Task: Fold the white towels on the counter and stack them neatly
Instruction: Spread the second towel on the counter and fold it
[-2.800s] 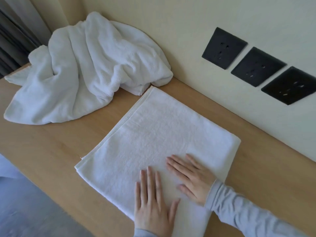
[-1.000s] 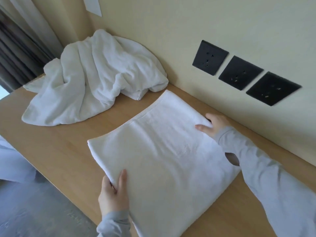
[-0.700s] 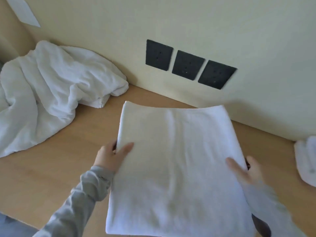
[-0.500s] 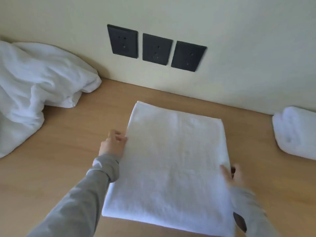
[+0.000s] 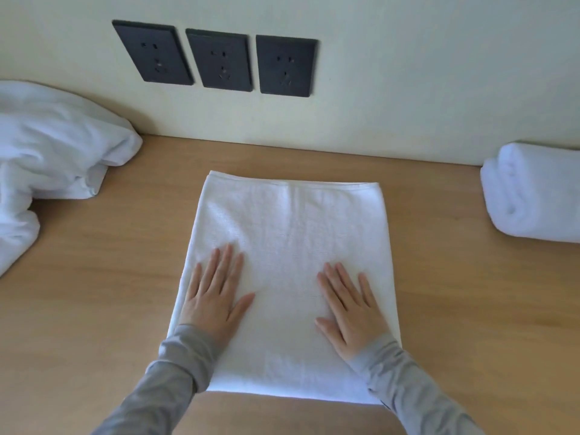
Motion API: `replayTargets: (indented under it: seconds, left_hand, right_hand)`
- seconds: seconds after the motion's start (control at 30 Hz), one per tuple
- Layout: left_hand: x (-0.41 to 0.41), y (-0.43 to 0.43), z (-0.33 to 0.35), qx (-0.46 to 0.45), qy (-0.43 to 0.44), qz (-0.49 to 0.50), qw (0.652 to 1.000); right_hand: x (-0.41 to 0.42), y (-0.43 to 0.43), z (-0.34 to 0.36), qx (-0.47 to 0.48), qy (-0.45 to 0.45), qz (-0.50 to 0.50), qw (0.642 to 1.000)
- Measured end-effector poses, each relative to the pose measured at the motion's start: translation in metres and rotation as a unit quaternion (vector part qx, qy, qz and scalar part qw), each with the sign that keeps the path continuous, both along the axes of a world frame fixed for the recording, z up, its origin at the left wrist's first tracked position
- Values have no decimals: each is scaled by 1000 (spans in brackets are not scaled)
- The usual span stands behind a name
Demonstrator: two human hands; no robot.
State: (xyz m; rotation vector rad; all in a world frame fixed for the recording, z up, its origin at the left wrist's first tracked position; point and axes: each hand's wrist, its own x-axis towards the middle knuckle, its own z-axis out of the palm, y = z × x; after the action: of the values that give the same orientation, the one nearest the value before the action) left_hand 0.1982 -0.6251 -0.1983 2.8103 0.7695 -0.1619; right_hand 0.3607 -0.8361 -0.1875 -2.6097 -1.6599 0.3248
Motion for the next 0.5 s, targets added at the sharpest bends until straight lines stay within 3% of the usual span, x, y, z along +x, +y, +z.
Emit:
replayTargets:
  seconds: [0.2, 0.4, 0.5]
  left_hand:
    - [-76, -2, 20, -20, 7, -182, 983]
    - [-106, 10, 38, -17, 17, -188, 982]
    - [-99, 16, 46, 22, -3, -251, 968]
  right_hand:
    - [-7, -78, 2, -25, -2, 147, 989]
    - [3, -103, 7, 13, 11, 137, 990]
    - [0, -105, 7, 109, -32, 142, 983]
